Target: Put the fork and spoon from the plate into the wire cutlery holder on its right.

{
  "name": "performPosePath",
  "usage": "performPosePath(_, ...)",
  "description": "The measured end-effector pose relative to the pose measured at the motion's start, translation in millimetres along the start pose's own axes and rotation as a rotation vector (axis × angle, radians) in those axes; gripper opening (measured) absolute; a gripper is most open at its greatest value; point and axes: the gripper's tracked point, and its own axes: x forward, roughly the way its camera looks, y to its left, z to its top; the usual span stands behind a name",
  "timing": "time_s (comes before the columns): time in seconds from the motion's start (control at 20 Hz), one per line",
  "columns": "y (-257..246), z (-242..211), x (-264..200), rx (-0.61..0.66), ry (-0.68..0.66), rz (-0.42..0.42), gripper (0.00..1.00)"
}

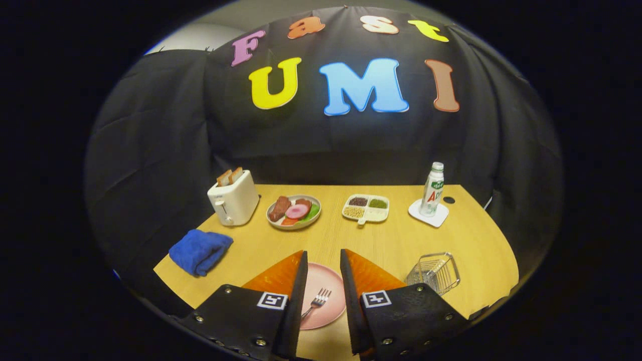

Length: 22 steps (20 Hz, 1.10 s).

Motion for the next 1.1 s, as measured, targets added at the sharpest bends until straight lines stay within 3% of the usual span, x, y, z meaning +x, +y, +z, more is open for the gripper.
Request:
performPosePath(0.55,29,-122,48,0.079,0.348,-0.042,0.4)
performPosePath(1.1,35,-168,57,0.13,0.489,-0.088,0.39)
